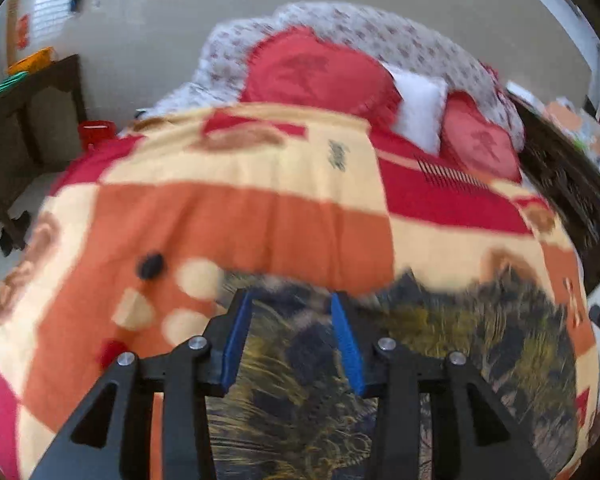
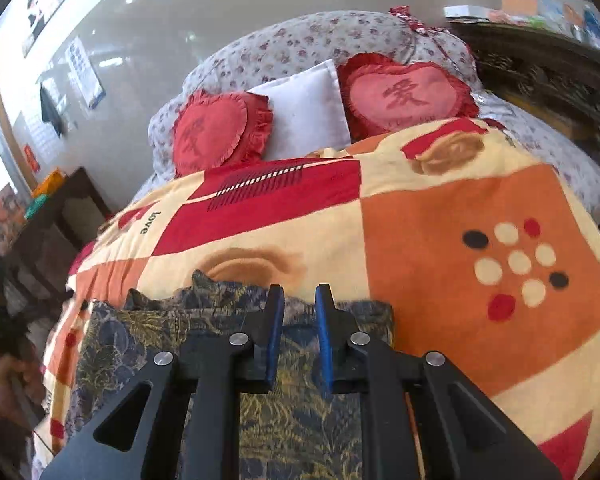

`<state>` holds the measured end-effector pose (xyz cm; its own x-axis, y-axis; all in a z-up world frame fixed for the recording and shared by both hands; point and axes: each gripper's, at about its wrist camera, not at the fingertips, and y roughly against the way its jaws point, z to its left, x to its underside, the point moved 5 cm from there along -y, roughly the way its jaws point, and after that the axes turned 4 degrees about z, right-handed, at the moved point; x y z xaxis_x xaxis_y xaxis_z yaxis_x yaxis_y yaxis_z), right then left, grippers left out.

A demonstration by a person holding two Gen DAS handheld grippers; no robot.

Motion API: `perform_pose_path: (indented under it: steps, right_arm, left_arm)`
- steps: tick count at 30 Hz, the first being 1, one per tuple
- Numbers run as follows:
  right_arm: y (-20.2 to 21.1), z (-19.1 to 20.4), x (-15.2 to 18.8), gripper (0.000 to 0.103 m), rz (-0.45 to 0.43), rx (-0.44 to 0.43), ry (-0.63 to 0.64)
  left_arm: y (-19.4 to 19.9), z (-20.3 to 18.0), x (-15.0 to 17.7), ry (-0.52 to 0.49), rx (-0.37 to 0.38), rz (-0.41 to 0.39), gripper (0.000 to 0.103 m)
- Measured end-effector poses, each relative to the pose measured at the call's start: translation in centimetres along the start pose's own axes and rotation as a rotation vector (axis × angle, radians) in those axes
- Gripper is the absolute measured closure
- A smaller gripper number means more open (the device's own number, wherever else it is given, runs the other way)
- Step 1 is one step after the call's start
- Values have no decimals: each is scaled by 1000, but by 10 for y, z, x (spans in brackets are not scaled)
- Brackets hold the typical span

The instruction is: Fold small clothes

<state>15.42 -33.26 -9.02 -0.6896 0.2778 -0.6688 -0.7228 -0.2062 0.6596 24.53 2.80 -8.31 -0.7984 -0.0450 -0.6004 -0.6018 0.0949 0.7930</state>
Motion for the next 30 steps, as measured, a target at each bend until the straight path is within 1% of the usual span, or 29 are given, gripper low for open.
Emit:
perform_pose_path:
  steps: [1,2,3,4,5,6,8,10,13,14,17,18,20,22,23,24,25,26,27,28,29,30]
  right_arm:
    - [-6,3,3,73,13,15,8]
    - [-14,6,5,73,16,38,19]
    - [-21,8,6,73,3,60,20]
    - [-26,6,8,73,0,82,5]
    - [-35,2,8,73,9,96,-22]
    - [-49,-4,9,73,28,124,-47]
    - [-75,-22,16,73,66,190,-97]
    - [-84,-40,21,73,50,196,-150]
    - [-98,-55,21,78,84,150,-213]
    - [-101,-55,21,79,89,159,-208]
    - [-104,-47,19,79,94,228,-152]
    - [-104,-47,19,79,93,232,-150]
    - [-103,-50,20,79,88,208,-167]
    - [-99,-55,20,79,88,159,-210]
    - [-92,-57,18,79,93,144,-235]
    - [-77,-56,14,79,83,159,-251]
    - [-61,-52,11,79,56,178,-251]
    - [-37,-39,9,79,9,162,-219]
    - [-23,-26,10,78,-9,128,-180]
    - [-7,-6,16,77,-18,89,-116]
    - [0,8,24,75,-3,78,-62]
    - [4,23,36,72,26,74,-5]
  left_arm:
    - [-8,-4,2,-11,-1,-5,58]
    - [-19,-6,3,-32,-25,-23,50]
    - [-28,-6,3,-37,-51,-24,42]
    - [-39,-1,5,-25,-78,-8,41]
    - [-46,4,7,-7,-81,5,41]
    - [-51,12,11,12,-61,2,38]
    - [-53,23,21,43,-12,-16,38]
    - [-53,27,23,73,6,-26,38]
    - [-58,28,22,83,1,-17,35]
    - [-59,28,21,82,-6,-17,34]
    - [-60,28,21,83,-11,-16,33]
    - [-60,28,21,84,-10,-15,33]
    - [-60,27,21,76,-23,-6,32]
    - [-55,22,17,36,-52,11,32]
    - [-45,18,14,-10,-83,21,33]
    - [-32,15,13,-18,-99,3,36]
    - [-17,12,13,-18,-83,-30,36]
    - [3,5,17,-22,-42,-65,35]
    - [21,-5,26,-29,4,-85,34]
    - [35,-18,39,-52,49,-85,34]
    - [43,-33,54,-82,91,-74,34]
    - [47,-45,66,-99,116,-63,34]
